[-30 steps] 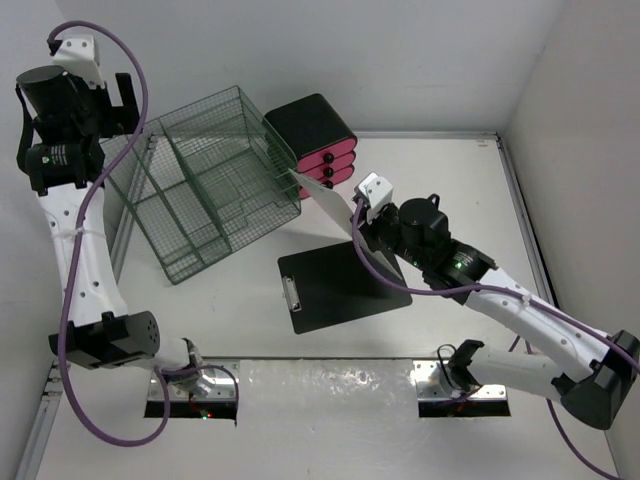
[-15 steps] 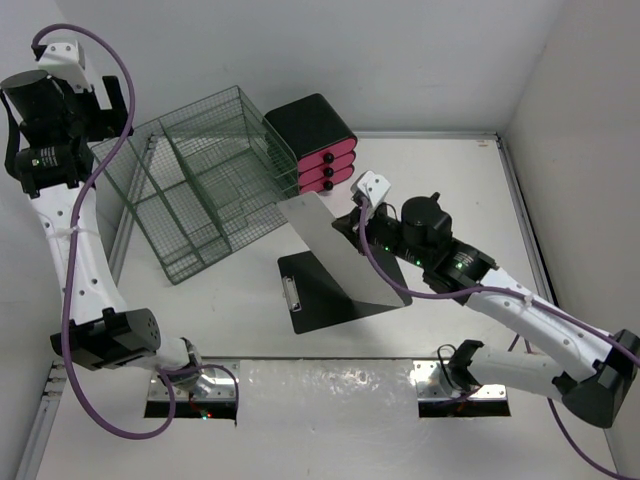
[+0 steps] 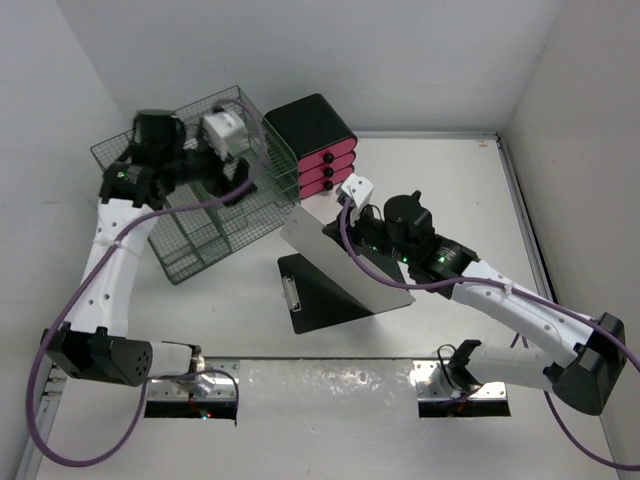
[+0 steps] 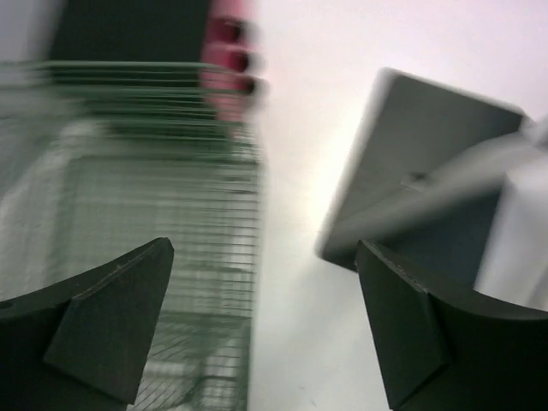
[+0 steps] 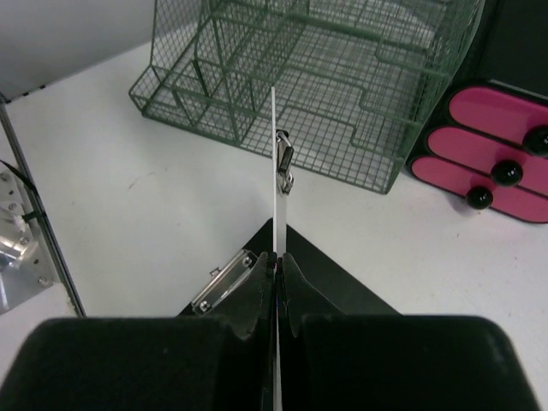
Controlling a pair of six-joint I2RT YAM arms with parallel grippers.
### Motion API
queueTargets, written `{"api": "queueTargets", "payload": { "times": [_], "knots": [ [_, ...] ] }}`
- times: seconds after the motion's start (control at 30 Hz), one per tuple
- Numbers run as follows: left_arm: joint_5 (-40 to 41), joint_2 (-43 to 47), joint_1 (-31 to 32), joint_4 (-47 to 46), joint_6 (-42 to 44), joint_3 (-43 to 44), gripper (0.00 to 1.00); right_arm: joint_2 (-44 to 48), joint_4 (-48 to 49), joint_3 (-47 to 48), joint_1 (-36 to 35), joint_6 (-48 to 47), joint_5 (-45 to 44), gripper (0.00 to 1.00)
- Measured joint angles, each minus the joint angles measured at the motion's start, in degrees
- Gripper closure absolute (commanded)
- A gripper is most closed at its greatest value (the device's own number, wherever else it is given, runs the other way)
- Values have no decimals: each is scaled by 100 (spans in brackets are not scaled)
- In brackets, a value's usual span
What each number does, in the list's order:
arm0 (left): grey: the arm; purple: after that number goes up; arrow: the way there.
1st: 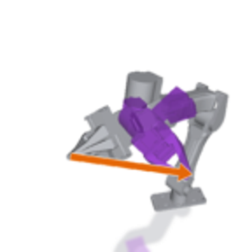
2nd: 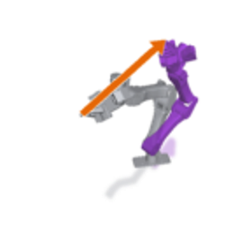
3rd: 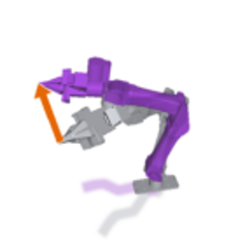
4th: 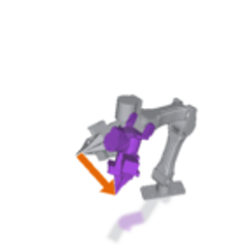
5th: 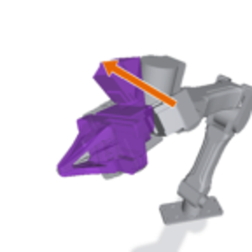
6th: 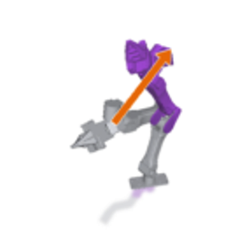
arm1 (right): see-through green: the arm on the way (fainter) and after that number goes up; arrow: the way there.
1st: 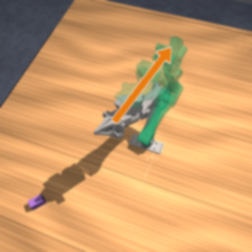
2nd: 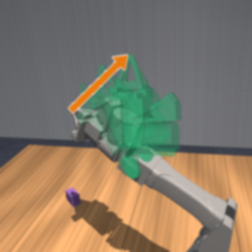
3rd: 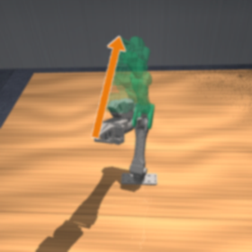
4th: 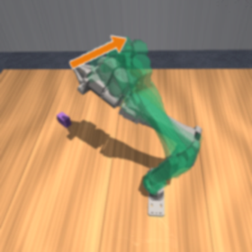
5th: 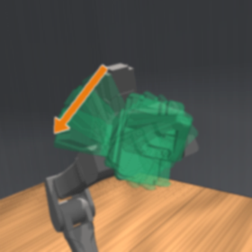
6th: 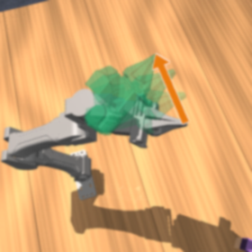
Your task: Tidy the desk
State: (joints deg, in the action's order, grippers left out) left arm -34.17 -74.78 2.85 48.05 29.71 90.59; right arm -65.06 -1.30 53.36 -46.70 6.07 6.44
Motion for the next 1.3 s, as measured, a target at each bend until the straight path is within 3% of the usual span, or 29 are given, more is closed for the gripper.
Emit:
{"api": "queueTargets", "payload": {
  "times": [0.07,0.17,0.43,0.7,0.8,0.83,0.87,0.97,1.2,1.23,1.27,1.3],
  "knots": [
    [-417,13,490,271,468,-319,6,-76,-4,-22,0,0,-26,100],
    [-656,20,688,444,866,-634,2,-103,-9,-31,0,0,-59,100],
    [-772,-101,1869,-216,1283,-1207,1,-103,0,-31,0,0,-133,100],
    [-551,-564,1930,-911,1414,-1401,1,-103,0,-31,0,2,-136,100],
    [-710,-798,1943,-925,1550,-1349,14,-103,0,-31,0,2,-136,100],
    [-752,-876,1969,-907,1593,-1349,30,-103,0,-31,0,0,-138,100],
    [-820,-973,1991,-861,1668,-1344,38,-103,0,-31,0,0,-144,100],
    [-1080,-1163,2074,-592,1934,-1331,99,-103,0,-31,0,0,-177,100],
    [-1121,-1093,2096,275,2485,-1126,100,-2,26,-42,31,-136,-286,100],
    [-1058,-1047,2105,398,2555,-1027,100,35,31,-42,13,-203,-260,92],
    [-984,-1008,2114,527,2627,-914,100,87,37,-39,4,-249,-210,78],
    [-925,-973,2122,673,2710,-780,100,129,-2,-24,4,-326,-177,51]
  ]
}}
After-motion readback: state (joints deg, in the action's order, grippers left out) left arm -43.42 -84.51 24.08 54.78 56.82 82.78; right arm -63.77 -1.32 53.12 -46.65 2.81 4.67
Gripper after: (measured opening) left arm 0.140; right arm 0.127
